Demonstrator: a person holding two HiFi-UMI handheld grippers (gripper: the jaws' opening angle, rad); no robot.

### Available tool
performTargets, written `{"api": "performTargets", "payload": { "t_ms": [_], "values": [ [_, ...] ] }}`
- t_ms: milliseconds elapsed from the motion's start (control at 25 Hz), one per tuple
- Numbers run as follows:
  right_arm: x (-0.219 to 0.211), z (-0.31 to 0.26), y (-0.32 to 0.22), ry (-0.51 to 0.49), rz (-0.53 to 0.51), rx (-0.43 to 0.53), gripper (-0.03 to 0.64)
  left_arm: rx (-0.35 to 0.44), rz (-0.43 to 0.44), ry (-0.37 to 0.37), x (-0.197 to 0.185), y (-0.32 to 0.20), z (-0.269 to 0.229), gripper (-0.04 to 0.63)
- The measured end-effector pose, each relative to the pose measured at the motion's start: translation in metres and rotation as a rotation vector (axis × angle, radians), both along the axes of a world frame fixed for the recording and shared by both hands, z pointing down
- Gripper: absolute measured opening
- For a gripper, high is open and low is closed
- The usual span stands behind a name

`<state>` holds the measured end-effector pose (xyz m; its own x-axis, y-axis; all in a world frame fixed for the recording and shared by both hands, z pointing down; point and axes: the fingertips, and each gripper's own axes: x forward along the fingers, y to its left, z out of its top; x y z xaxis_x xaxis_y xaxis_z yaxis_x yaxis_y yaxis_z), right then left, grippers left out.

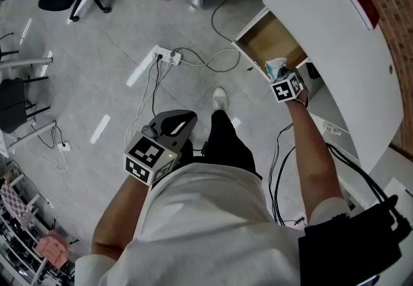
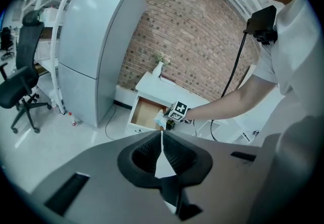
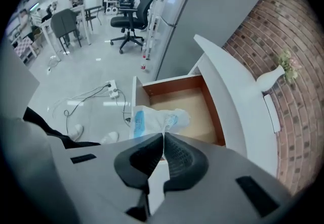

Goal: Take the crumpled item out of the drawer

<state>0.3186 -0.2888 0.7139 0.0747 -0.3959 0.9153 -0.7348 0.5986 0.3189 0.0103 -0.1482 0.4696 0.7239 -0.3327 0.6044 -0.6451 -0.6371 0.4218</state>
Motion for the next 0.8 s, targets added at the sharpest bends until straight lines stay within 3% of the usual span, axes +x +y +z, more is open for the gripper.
{"api": "performTargets", "payload": {
  "t_ms": [360,800],
  "values": [
    [-0.067,-0.077,0.078,-0.095,0.039,0.025,0.032,0.066,0.046,0.030,-0.048,0.048,-0.035,0.028],
    [-0.177,-0.176,0.182,-0.198,-0.024,0.061,0.032,0.104,0.102,0.057,-0.094,0.114,-0.057,0.028]
  ]
}}
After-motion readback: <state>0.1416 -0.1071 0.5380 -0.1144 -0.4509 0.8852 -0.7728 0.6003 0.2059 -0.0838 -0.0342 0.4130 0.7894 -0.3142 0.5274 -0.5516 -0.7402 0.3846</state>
